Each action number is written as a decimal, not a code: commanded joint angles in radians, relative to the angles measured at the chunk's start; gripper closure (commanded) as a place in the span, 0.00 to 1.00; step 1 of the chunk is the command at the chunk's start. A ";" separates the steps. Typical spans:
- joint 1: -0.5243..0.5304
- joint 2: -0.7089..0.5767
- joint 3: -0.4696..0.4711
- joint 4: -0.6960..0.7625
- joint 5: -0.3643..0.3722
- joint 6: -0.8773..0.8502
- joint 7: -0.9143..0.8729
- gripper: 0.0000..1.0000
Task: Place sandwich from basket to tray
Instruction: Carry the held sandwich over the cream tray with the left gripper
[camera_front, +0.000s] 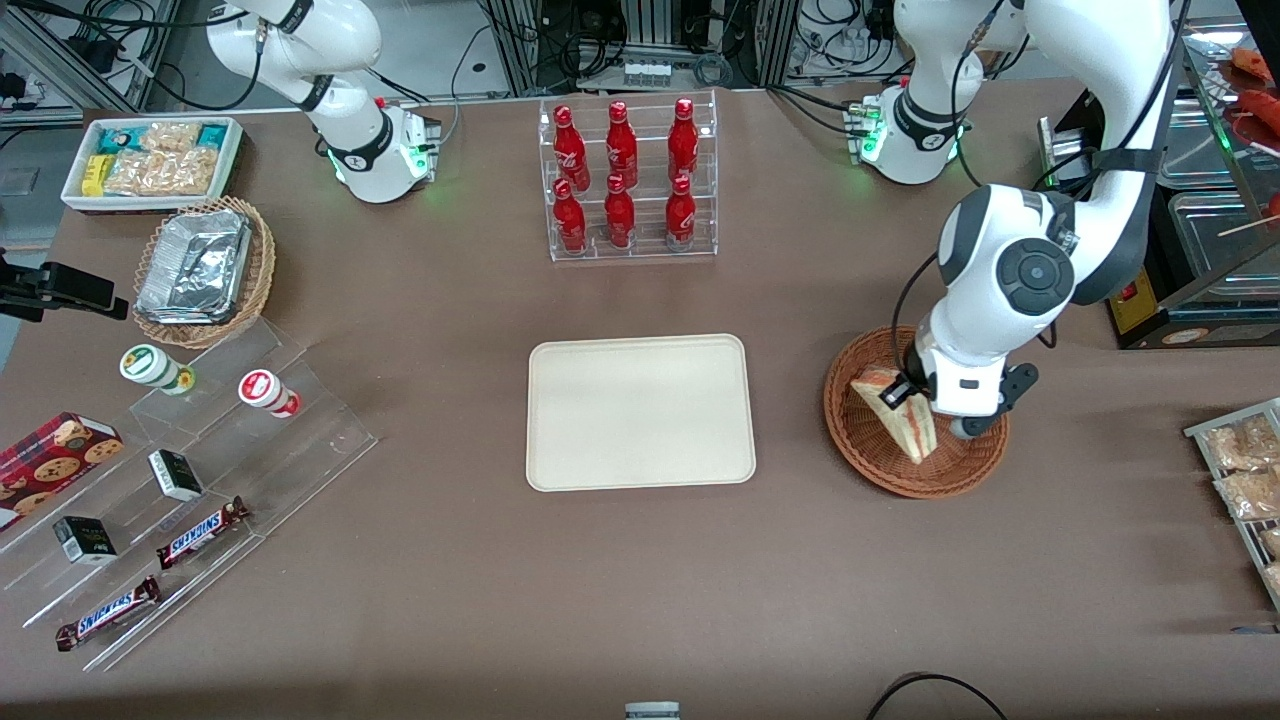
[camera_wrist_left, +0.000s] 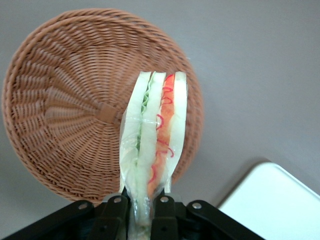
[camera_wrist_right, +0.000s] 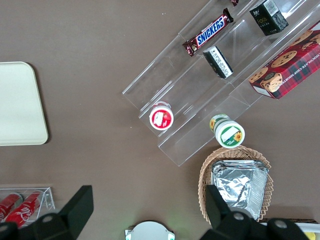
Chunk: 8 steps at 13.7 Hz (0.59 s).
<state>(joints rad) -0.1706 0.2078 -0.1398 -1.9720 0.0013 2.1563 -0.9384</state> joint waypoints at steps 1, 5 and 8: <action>-0.085 0.094 0.005 0.119 0.012 -0.052 0.067 1.00; -0.242 0.198 0.005 0.221 0.011 -0.053 0.122 1.00; -0.349 0.318 0.006 0.344 0.012 -0.053 0.011 1.00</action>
<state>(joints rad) -0.4632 0.4323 -0.1478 -1.7486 0.0014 2.1307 -0.8718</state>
